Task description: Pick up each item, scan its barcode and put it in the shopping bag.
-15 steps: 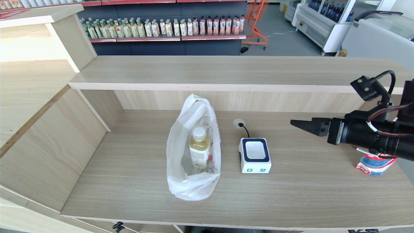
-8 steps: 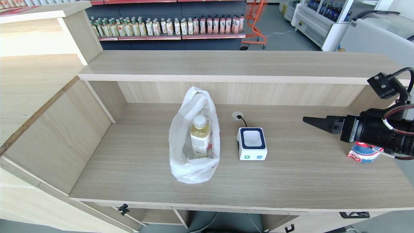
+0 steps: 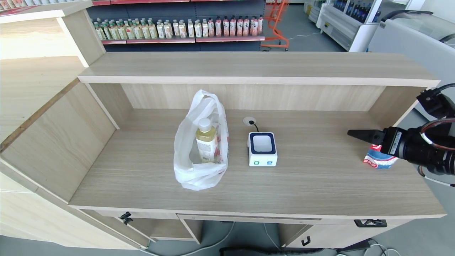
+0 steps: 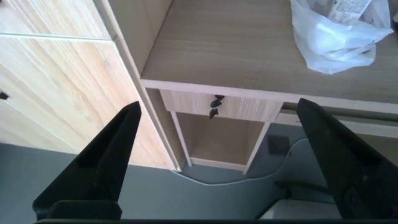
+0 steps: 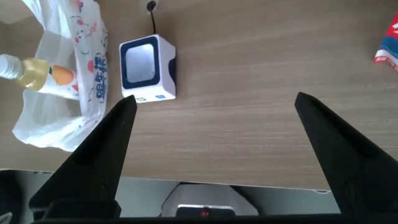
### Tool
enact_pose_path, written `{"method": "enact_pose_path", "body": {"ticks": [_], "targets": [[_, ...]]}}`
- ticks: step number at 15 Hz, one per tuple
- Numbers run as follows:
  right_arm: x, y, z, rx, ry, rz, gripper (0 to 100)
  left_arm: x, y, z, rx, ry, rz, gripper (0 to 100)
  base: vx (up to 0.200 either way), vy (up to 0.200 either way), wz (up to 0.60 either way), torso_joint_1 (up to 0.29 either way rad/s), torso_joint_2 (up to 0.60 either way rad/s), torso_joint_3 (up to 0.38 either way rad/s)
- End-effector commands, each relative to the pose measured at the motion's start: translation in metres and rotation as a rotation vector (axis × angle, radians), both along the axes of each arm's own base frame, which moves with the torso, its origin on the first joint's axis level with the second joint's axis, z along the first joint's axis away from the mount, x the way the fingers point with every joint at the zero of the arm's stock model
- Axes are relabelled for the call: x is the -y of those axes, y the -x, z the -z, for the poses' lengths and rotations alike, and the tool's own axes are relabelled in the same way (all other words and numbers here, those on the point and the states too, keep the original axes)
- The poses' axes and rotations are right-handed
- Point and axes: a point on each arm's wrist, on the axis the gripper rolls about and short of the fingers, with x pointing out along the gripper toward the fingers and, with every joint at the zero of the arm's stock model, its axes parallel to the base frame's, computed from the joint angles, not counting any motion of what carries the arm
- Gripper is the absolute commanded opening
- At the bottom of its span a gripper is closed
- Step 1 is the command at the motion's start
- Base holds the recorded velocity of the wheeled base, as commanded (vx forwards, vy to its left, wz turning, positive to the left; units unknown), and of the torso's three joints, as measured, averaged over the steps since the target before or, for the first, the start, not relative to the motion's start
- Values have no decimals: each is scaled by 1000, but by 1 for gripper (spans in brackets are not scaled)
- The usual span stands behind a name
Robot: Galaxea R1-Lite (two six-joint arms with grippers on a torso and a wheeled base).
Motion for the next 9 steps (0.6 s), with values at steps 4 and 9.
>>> {"method": "enact_pose_path", "body": {"ticks": [4, 9], "targets": [[2, -4, -15, 26, -80, 41, 100, 0, 0, 0, -1, 0, 0, 100, 0, -200, 0, 6, 2, 4], [5, -15, -31, -3, -179, 97, 100, 0, 0, 0, -5, -2, 1, 100, 0, -200, 0, 3, 1, 2]]}}
